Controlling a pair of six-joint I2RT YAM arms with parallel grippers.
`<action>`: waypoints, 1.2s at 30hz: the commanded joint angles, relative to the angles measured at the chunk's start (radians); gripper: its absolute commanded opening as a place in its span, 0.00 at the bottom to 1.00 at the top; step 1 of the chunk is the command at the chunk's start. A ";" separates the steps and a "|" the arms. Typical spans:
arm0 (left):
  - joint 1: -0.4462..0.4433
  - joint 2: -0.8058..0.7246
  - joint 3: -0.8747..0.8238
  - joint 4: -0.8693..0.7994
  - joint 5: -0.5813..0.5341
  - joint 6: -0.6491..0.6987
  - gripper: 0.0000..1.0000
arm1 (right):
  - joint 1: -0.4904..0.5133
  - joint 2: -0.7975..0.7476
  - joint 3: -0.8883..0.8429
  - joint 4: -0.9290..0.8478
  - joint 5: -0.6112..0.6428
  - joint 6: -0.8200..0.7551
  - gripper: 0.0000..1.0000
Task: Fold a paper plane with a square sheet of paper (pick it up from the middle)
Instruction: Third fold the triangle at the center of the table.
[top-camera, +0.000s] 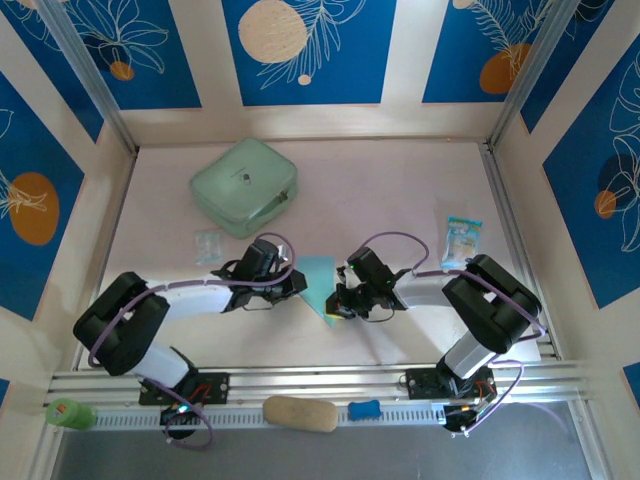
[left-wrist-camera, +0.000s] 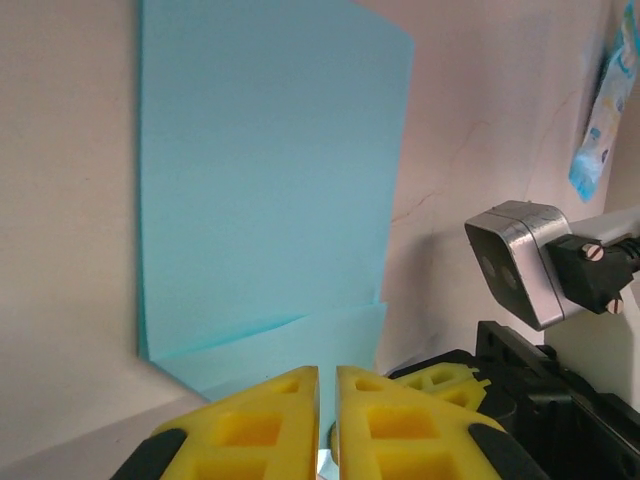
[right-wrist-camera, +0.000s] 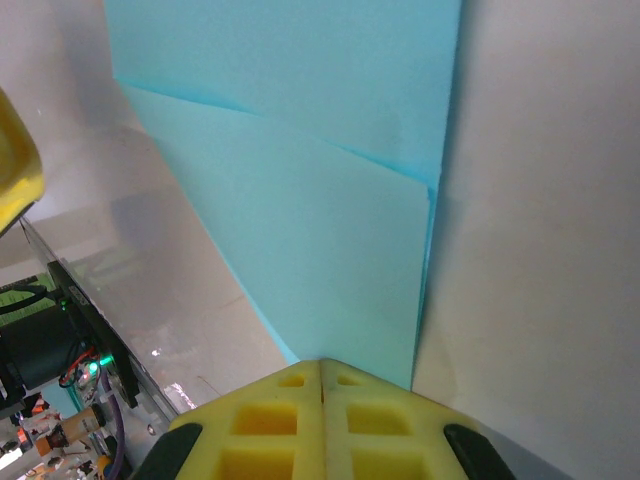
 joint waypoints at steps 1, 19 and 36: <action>0.002 0.057 0.020 0.057 0.034 0.017 0.12 | -0.001 0.007 -0.020 -0.121 0.064 -0.018 0.00; 0.104 0.098 -0.018 -0.013 -0.012 0.056 0.10 | -0.017 -0.046 -0.054 -0.082 0.019 -0.091 0.00; -0.014 0.111 0.081 0.034 0.075 0.062 0.11 | -0.068 -0.081 -0.049 -0.096 -0.034 -0.165 0.02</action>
